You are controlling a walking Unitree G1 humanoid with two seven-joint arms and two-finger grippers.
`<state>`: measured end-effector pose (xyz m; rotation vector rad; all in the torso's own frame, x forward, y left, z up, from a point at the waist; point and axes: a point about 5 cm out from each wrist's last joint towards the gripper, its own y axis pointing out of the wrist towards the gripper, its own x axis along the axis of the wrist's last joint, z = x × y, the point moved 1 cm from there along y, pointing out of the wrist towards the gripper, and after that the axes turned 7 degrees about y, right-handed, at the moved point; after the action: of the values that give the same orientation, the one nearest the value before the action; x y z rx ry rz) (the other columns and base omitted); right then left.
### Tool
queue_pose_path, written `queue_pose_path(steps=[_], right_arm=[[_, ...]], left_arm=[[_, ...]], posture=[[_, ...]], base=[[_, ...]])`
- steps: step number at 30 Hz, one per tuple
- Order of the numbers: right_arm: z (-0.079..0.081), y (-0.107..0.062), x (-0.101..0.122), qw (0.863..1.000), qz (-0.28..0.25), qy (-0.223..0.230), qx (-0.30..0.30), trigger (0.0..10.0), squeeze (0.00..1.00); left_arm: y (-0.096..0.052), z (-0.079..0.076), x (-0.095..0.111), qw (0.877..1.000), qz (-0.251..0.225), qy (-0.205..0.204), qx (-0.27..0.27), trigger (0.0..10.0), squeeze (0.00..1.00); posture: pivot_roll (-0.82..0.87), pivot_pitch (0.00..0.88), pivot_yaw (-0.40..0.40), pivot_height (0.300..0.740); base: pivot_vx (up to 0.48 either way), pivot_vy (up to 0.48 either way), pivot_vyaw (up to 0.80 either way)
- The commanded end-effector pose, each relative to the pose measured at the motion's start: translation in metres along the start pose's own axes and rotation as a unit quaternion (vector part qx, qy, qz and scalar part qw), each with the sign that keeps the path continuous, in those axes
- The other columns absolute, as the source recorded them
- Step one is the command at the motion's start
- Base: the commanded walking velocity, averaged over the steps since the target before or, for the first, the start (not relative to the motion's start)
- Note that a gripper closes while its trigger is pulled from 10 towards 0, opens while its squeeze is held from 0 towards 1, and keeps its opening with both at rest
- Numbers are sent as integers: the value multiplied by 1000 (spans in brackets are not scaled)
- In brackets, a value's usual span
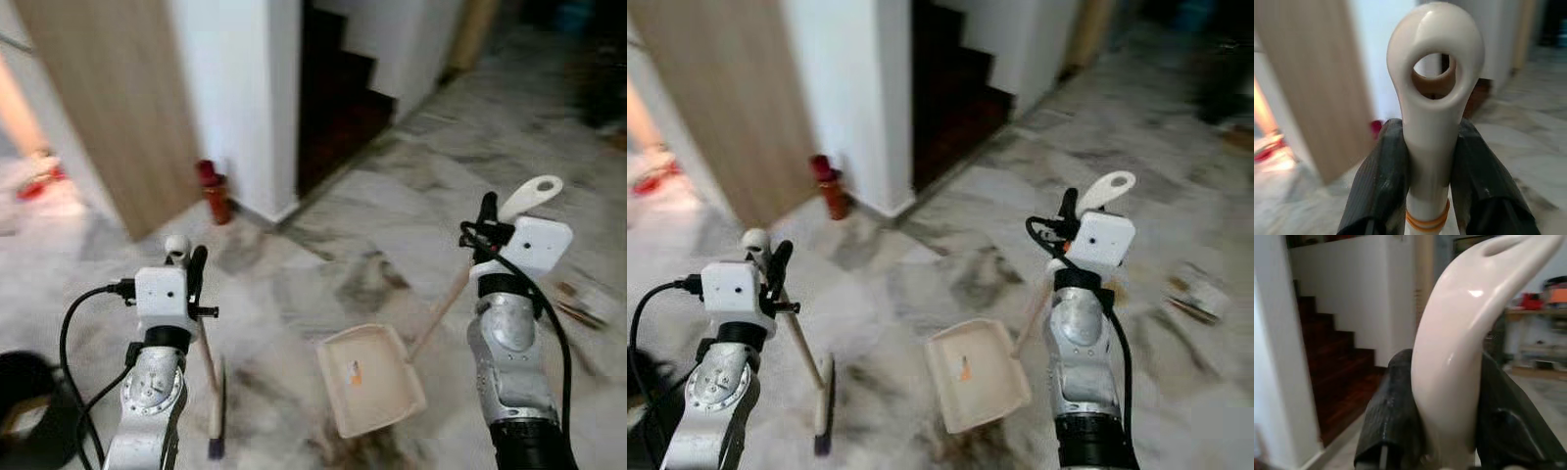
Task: Sweep floor
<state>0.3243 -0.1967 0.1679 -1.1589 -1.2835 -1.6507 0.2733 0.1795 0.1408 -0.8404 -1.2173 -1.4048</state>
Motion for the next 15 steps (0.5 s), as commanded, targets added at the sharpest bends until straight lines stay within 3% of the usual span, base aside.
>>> queue_pose_path(steps=[1,4,15], right_arm=[[4,3,11,1000,-21,14,3,10000,0],[5,2,10,1000,-19,16,4,10000,0],[5,2,11,1000,-18,16,5,10000,0]], left_arm=[[3,3,10,1000,-25,11,4,10000,0],[3,4,10,1000,-24,10,7,10000,0],[2,5,12,999,-31,-4,12,10000,0]], posture=[[-18,93,14,740],[-18,93,14,740],[-14,93,13,740]], base=[[0,0,-800],[0,-430,-800],[0,0,-800]])
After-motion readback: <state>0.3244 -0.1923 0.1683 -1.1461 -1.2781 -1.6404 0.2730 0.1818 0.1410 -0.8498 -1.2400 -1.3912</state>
